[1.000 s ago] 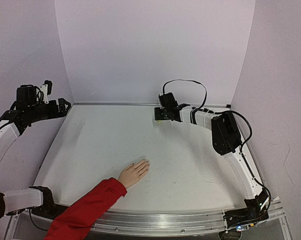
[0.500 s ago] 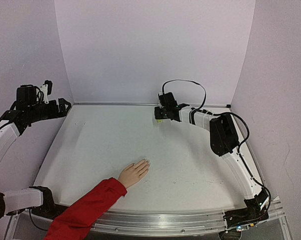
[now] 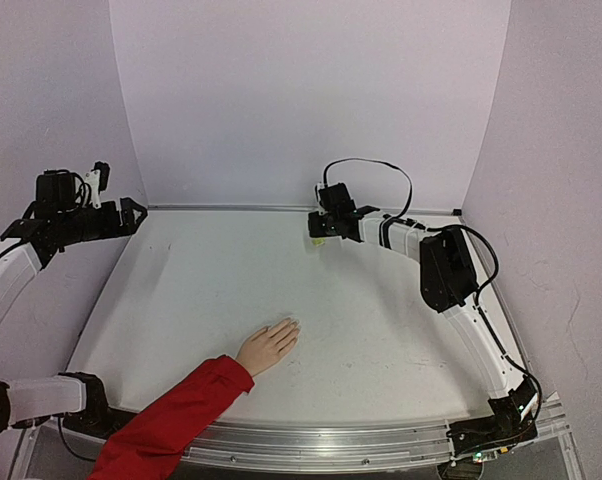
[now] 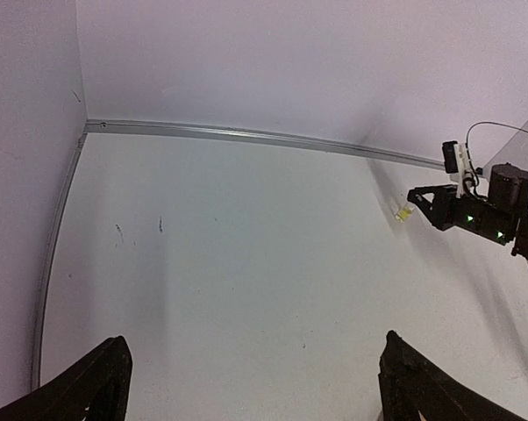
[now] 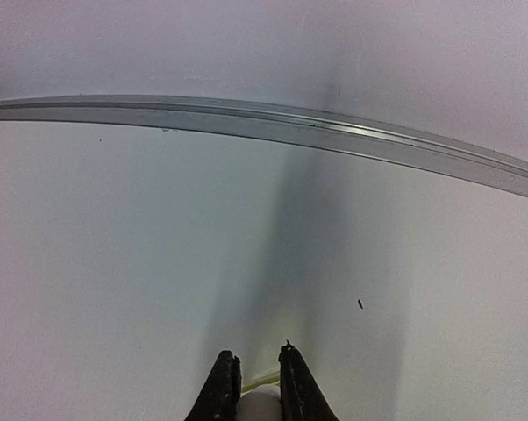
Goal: Paint the nails
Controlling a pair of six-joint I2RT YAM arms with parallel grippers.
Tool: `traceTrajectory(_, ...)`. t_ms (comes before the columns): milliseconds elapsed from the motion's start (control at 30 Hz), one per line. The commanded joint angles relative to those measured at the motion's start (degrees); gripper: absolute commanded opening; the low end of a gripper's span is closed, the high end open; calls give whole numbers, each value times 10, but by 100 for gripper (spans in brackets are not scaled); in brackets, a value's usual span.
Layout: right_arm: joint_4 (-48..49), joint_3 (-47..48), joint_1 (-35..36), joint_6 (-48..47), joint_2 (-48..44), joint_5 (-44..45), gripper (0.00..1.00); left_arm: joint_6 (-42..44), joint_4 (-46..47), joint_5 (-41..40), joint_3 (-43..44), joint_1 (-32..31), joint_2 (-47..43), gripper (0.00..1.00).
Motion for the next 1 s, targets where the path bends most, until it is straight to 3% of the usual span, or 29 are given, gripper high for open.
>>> traceTrajectory(0, 3, 18, -2, -5, -8, -16, 5, -10, 11, 41, 26, 3, 11, 99)
traceTrajectory(33, 2, 15, -2, -7, -10, -16, 0, -13, 11, 49, 30, 3, 16, 99)
traceTrajectory(300, 0, -28, -2, -9, -76, -27, 0, -40, 10, 120, 55, 3, 41, 99)
traceTrajectory(533, 7, -197, -2, 5, -226, -95, 0, -87, 20, 170, 70, -25, 60, 100)
traceTrajectory(667, 18, -307, -1, 28, -317, -161, 0, -64, 49, 99, 69, -132, 81, 100)
traceTrajectory(800, 27, -398, 5, 64, -396, -208, 0, -48, 191, 44, 4, -250, 85, 99)
traceTrajectory(967, 45, -460, 28, 113, -473, -241, 0, 67, 295, -58, -25, -386, 133, 100)
